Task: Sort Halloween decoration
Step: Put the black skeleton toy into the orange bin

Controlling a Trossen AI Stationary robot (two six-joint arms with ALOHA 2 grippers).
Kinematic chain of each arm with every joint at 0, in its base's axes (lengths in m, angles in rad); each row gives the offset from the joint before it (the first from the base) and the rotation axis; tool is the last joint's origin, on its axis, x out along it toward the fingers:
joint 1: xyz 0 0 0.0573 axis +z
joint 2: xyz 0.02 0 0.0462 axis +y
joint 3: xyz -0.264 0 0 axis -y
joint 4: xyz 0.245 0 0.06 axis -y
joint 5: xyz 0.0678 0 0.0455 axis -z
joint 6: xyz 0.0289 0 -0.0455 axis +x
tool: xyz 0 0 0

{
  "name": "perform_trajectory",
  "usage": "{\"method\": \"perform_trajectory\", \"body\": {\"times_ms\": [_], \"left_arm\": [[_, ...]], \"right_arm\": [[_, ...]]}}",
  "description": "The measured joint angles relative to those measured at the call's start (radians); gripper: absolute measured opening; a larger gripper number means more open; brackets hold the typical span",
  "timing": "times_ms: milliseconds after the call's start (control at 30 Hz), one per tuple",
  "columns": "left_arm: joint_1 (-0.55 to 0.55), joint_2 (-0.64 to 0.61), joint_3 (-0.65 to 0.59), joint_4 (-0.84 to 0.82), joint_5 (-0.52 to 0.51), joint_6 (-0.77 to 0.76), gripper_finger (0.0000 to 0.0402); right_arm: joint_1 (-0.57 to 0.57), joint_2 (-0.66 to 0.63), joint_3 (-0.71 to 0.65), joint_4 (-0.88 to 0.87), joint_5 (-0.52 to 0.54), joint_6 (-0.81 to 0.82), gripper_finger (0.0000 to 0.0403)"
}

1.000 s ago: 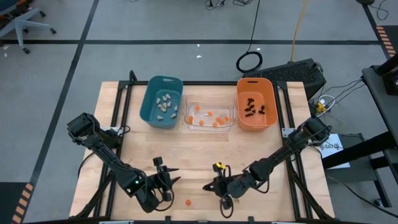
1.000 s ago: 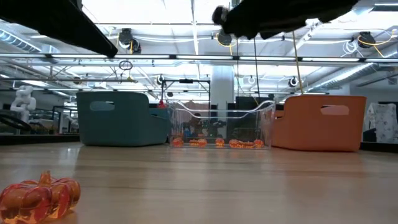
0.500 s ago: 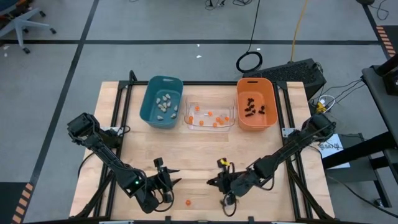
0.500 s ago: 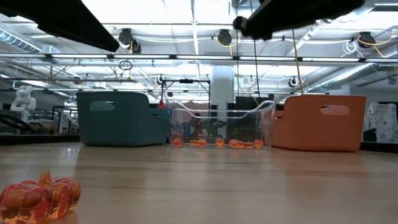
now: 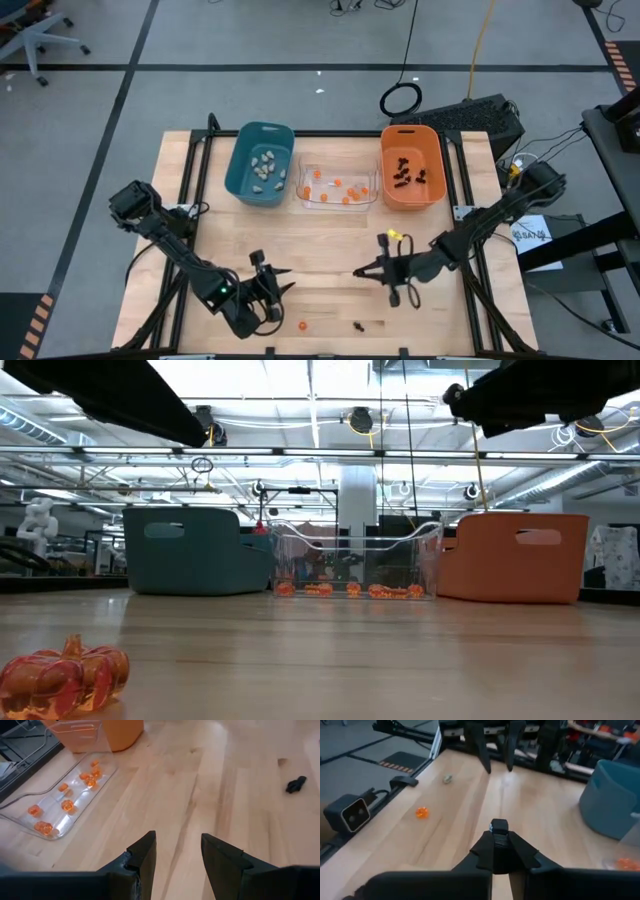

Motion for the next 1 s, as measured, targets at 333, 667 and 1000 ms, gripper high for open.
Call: {"method": "perform_trajectory", "body": {"times_ms": [333,667,1000], "left_arm": [[0.028,0.000,0.000,0.001,0.002,-0.002,0.0154],[0.048,0.000,0.000,0.000,0.003,0.000,0.0154],[0.078,0.000,0.000,-0.002,0.003,0.005,0.0154]], "right_arm": [[-0.012,-0.015,-0.038,0.086,-0.004,-0.262,0.0015],[-0.012,-0.119,-0.037,0.039,-0.001,-0.481,0.0015],[-0.012,-0.207,-0.037,0.003,0.000,-0.809,0.0016]]}}
